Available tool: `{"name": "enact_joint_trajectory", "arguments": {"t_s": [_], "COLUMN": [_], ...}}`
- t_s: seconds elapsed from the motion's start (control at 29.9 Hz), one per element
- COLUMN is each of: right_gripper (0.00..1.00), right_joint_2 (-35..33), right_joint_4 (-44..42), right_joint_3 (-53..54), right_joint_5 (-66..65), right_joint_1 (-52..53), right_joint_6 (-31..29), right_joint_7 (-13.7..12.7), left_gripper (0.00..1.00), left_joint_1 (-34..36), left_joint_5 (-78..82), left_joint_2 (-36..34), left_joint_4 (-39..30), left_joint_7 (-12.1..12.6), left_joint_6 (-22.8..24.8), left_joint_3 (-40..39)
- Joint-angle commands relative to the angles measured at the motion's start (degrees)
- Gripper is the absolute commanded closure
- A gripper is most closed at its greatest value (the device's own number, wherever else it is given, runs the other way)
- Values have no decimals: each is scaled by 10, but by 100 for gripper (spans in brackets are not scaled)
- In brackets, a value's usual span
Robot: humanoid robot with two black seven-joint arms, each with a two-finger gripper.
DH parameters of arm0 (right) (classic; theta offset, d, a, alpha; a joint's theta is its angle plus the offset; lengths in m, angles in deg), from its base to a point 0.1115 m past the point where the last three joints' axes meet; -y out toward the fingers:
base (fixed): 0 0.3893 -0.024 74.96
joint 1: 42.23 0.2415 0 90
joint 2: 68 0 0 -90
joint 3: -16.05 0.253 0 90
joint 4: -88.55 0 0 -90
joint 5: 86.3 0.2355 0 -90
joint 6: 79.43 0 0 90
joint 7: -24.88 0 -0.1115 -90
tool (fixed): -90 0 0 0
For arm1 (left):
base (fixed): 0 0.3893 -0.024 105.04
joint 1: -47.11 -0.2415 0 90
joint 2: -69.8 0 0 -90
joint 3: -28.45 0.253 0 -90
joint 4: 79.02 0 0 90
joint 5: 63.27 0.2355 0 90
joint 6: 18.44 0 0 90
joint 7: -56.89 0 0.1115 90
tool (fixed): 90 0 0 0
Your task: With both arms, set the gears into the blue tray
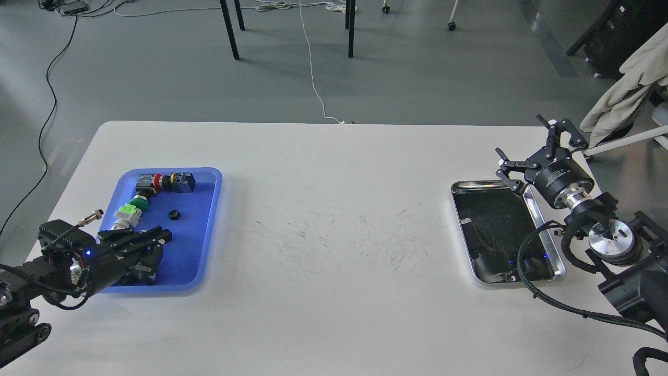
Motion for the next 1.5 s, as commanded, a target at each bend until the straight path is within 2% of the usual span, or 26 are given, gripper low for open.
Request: {"name": "enact_joint_trajectory", "arguments": {"t_s": [0.0, 0.03, 0.1, 0.37, 0.5, 0.6, 0.74, 0.87, 1.04, 1.14, 1.2, 1.37, 1.4, 1.47], "right_gripper": [3, 3, 3, 3, 3, 3, 3, 3, 3, 3, 3, 3, 3, 3], "right_joint_2": [2, 2, 2, 2, 3, 3, 4, 7, 0, 0, -1, -24, -26, -27], "right_joint_4": [0, 0, 0, 0, 2, 3, 3, 25, 121, 131, 131, 129, 128, 129], "right_joint_3": [0, 0, 0, 0, 0, 0, -1, -1, 2, 2, 4, 8, 8, 8], "right_joint_5": [0, 0, 0, 0, 0, 0, 0, 1, 1, 1, 1, 5, 5, 5], "right_joint_1": [1, 1, 1, 5, 7, 19, 34, 39, 28, 28, 27, 26, 26, 25], "right_joint_6": [0, 0, 0, 0, 0, 0, 0, 0, 0, 35, 44, 71, 79, 91], "right_joint_7": [0, 0, 0, 0, 0, 0, -1, -1, -2, -5, -5, -7, -8, -11], "left_gripper": [63, 60, 47, 23, 15, 14, 12, 9, 8, 7, 7, 6, 6, 5], "left_joint_1": [0, 0, 1, 12, 54, 95, 152, 205, 226, 225, 222, 225, 227, 229], "left_joint_5": [-1, -1, -1, -26, -63, -155, -363, -581, -785, -864, -891, -927, -935, -957], "left_joint_2": [1, 1, 2, 0, -2, 3, 37, 112, 161, 190, 219, 303, 313, 322], "left_joint_4": [1, 1, 0, -9, -17, -16, 3, 77, 96, 117, 169, 375, 402, 429], "left_joint_7": [1, 0, 0, -2, -2, 0, 2, 0, -1, -1, 0, 7, 9, 16], "left_joint_6": [0, 0, 0, -2, -9, -6, 0, 25, 101, 175, 253, 443, 464, 464], "left_joint_3": [0, 0, -1, -10, -13, -17, -16, -16, -43, -85, -114, -174, -180, -181]}}
